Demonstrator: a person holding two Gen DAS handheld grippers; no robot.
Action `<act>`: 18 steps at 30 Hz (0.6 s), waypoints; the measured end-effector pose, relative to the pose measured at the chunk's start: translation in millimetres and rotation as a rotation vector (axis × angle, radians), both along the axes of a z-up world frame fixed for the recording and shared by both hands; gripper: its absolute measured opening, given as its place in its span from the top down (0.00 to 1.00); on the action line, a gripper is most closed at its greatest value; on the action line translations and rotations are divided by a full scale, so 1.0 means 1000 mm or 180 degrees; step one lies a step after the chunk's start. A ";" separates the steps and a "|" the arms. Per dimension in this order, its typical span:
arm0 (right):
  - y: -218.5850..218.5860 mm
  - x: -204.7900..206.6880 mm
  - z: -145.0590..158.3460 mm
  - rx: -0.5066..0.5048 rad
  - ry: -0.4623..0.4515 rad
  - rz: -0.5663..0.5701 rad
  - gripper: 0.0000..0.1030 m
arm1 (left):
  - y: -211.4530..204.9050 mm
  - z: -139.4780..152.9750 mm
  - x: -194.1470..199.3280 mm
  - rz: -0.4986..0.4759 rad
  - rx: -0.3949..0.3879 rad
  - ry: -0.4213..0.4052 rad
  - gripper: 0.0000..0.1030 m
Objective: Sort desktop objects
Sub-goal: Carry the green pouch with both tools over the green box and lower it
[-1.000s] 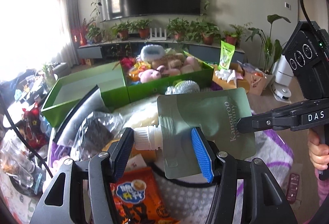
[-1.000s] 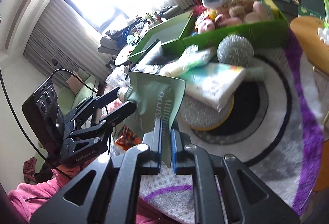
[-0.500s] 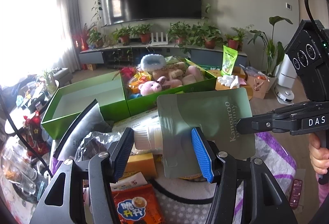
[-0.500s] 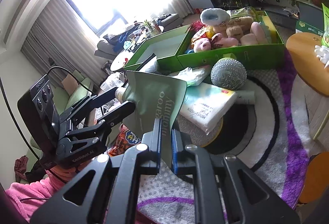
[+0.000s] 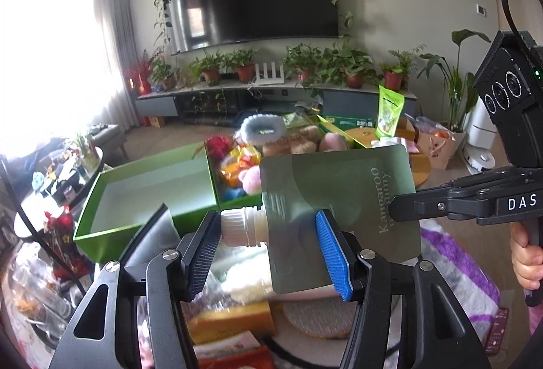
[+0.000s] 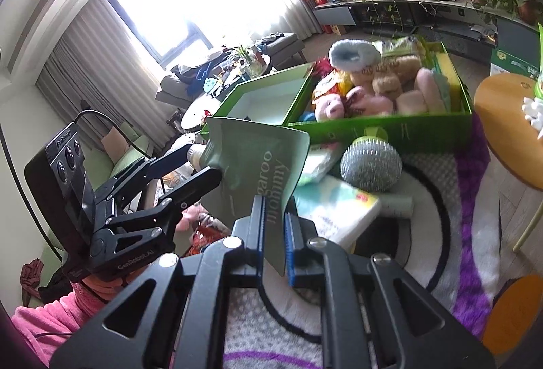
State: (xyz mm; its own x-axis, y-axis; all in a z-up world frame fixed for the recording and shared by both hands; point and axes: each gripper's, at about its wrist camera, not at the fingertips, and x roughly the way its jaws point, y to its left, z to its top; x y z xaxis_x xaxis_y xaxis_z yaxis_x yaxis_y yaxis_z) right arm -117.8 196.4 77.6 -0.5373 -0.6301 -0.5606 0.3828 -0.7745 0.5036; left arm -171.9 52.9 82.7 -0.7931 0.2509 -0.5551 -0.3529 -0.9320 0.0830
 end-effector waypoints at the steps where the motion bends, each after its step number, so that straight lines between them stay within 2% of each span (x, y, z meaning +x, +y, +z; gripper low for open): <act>1: 0.000 -0.004 0.002 0.0010 0.0011 -0.0001 0.88 | 0.000 0.001 -0.003 0.0007 0.0001 0.0007 0.43; 8: 0.000 -0.026 0.014 0.0067 0.0127 0.0023 0.88 | -0.003 0.010 -0.027 0.0039 0.0099 0.0071 0.43; 18: 0.000 -0.061 0.028 0.0178 0.0208 0.0054 0.88 | 0.002 0.020 -0.053 0.0087 0.0051 0.0181 0.43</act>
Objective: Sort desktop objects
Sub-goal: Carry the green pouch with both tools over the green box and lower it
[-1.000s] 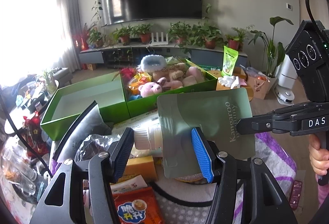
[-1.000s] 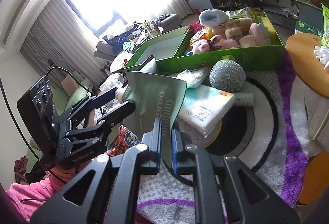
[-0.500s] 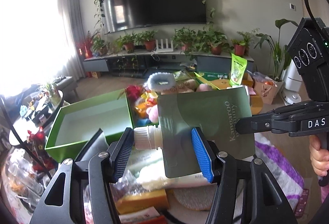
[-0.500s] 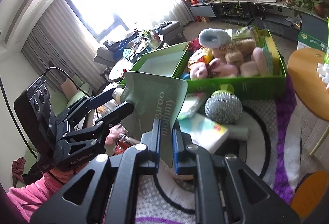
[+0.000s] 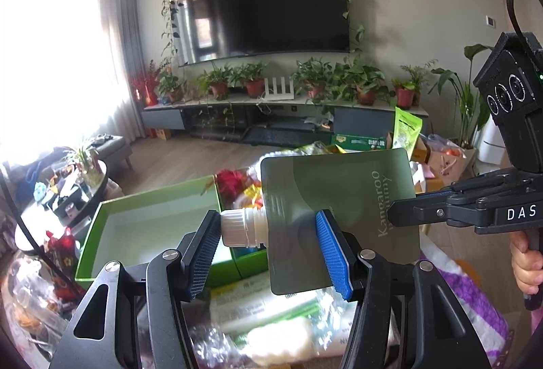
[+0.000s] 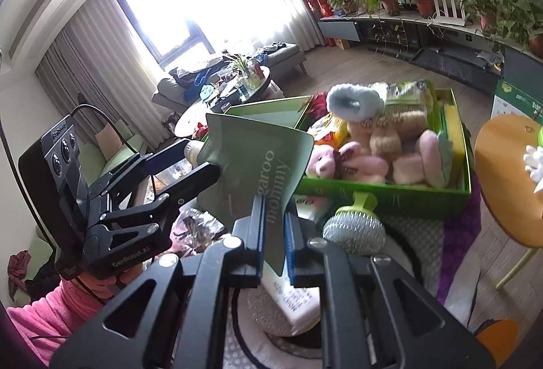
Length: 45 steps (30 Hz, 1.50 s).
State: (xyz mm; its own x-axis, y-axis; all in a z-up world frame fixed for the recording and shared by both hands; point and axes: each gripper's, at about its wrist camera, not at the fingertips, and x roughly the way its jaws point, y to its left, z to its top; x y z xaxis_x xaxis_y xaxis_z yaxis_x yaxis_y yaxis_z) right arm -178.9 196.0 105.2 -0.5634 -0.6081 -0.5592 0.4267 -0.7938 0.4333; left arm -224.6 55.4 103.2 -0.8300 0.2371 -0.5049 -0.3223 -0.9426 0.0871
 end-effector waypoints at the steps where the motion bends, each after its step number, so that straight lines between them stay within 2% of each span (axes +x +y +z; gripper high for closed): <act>1: 0.000 -0.003 0.002 0.0014 0.0012 0.0003 0.88 | 0.000 0.001 -0.003 0.0007 -0.0009 0.0010 0.43; 19: 0.005 -0.062 0.008 0.0080 0.0097 0.0023 0.88 | 0.005 0.006 -0.059 0.0066 0.0011 0.0012 0.43; 32: 0.005 -0.106 -0.018 0.0191 -0.0036 0.0028 0.88 | 0.013 -0.024 -0.101 0.0119 -0.0015 -0.0191 0.43; 45: 0.007 -0.128 -0.042 0.0275 -0.0187 -0.0021 0.88 | 0.020 -0.056 -0.120 0.0133 -0.0084 -0.0423 0.43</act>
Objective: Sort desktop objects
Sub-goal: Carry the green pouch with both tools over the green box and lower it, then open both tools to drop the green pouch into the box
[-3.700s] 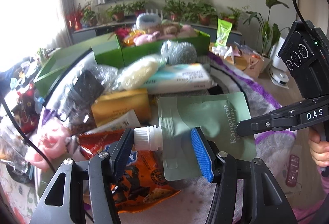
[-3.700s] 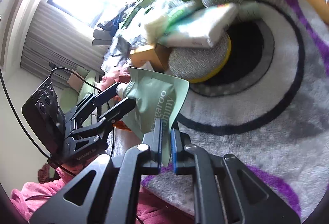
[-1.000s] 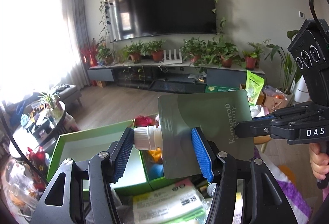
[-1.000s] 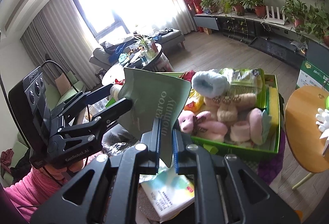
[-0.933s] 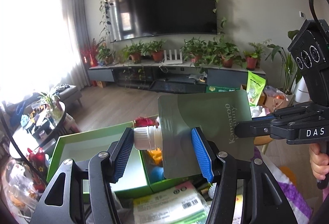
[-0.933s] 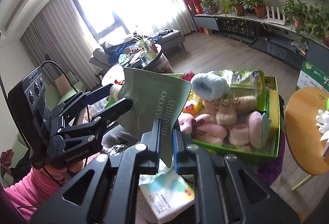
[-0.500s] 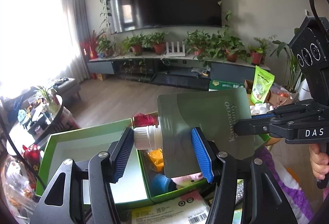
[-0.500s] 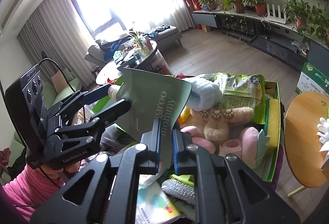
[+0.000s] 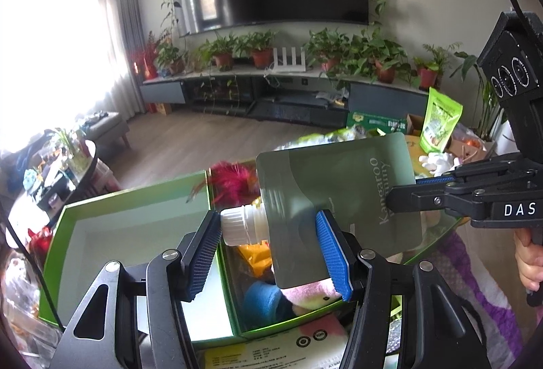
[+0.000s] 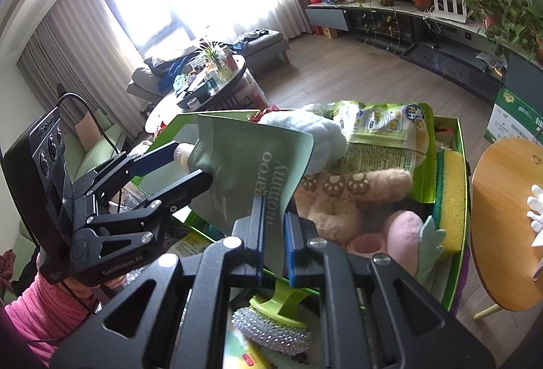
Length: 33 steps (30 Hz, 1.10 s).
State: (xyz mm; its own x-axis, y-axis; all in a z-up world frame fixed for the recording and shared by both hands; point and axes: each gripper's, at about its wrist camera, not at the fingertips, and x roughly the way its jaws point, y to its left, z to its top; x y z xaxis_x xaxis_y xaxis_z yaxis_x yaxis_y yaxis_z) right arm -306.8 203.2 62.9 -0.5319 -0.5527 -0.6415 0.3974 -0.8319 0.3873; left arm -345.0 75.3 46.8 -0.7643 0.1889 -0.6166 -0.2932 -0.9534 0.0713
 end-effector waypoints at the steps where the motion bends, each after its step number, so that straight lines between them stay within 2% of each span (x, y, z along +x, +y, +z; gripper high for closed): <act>1: -0.001 -0.002 -0.003 0.0013 -0.0023 -0.0005 0.88 | 0.000 -0.002 -0.002 0.0011 -0.0002 -0.0036 0.43; 8: -0.008 -0.010 -0.018 0.0155 -0.0110 -0.0054 0.88 | 0.004 -0.017 -0.007 0.0041 -0.0097 -0.0216 0.43; 13: -0.007 -0.013 -0.026 0.0067 -0.0167 -0.0051 0.87 | 0.017 -0.026 -0.004 -0.0081 -0.0286 -0.0265 0.43; 17: -0.015 -0.010 -0.025 0.0287 -0.0087 -0.0109 0.86 | 0.028 -0.028 0.002 -0.0137 -0.0471 -0.0139 0.43; 27: -0.017 0.009 -0.011 0.0651 0.0139 -0.0271 0.83 | 0.019 -0.021 -0.001 -0.0037 -0.0329 -0.0156 0.43; 30: -0.016 0.014 -0.007 0.0657 0.0186 -0.0260 0.79 | 0.020 -0.018 0.001 -0.0037 -0.0322 -0.0149 0.43; 33: -0.016 0.019 -0.001 0.0686 0.0240 -0.0253 0.78 | 0.022 -0.013 0.005 -0.0059 -0.0324 -0.0132 0.43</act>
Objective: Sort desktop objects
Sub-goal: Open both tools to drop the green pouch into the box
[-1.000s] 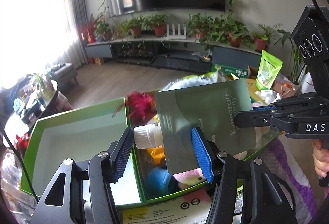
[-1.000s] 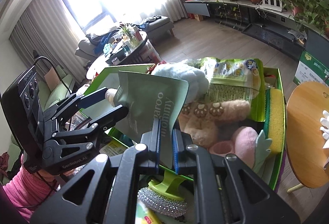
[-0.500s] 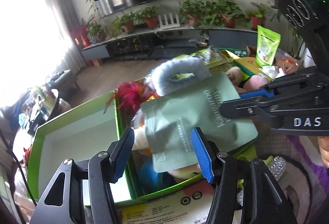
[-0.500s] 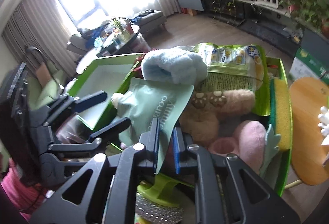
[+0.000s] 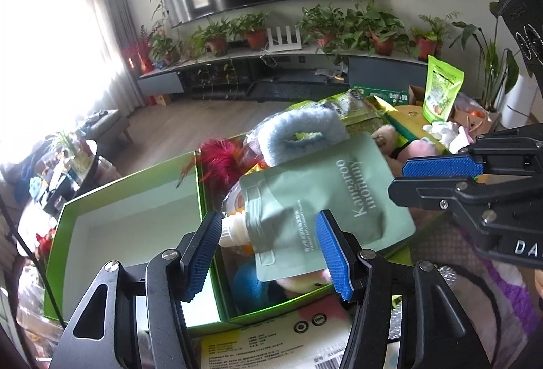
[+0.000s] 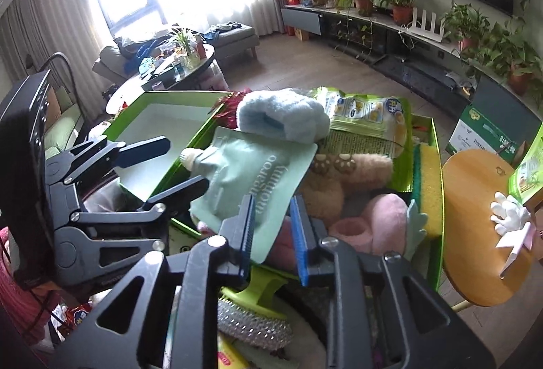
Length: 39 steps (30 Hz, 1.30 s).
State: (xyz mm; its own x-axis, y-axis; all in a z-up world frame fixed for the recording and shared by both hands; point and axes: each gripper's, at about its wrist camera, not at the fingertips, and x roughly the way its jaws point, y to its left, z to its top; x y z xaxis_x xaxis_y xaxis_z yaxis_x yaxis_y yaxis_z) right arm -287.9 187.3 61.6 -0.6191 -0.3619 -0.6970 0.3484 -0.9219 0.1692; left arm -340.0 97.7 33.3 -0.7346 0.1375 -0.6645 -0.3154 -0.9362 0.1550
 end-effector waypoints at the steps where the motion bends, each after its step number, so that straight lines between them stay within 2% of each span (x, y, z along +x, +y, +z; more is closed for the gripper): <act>1: 0.000 0.002 0.001 0.0007 0.0019 -0.0005 0.78 | 0.001 0.001 0.002 -0.0002 0.0002 0.0006 0.40; 4: -0.001 0.012 0.006 0.0014 0.0058 -0.0030 0.71 | 0.003 0.006 0.008 0.0036 0.0006 0.0040 0.34; 10: 0.000 0.026 0.015 0.0028 0.0061 -0.0110 0.59 | 0.006 0.015 0.019 0.0074 -0.0002 0.0011 0.33; 12: 0.002 0.034 0.019 -0.0015 0.0067 -0.0096 0.46 | 0.009 0.019 0.024 0.0104 -0.0030 0.0052 0.30; 14: 0.004 0.041 0.022 -0.0012 0.0089 -0.0116 0.43 | 0.009 0.023 0.030 0.0111 0.0002 0.0085 0.23; 15: 0.005 0.045 0.024 -0.0005 0.0097 -0.0141 0.38 | 0.009 0.026 0.032 0.0129 0.0028 0.0094 0.21; 17: 0.006 0.050 0.026 0.0011 0.0106 -0.0194 0.31 | 0.010 0.029 0.037 0.0146 0.0071 0.0096 0.20; 21: 0.012 0.060 0.029 0.0019 0.0105 -0.0300 0.23 | 0.013 0.032 0.044 0.0157 0.0109 0.0065 0.20; 29: 0.020 0.076 0.029 -0.0093 0.0060 -0.0365 0.20 | 0.019 0.032 0.056 0.0205 0.0163 -0.0011 0.19; 39: 0.023 0.085 0.032 -0.0185 0.0058 -0.0400 0.20 | 0.018 0.036 0.064 0.0181 0.0207 0.0039 0.19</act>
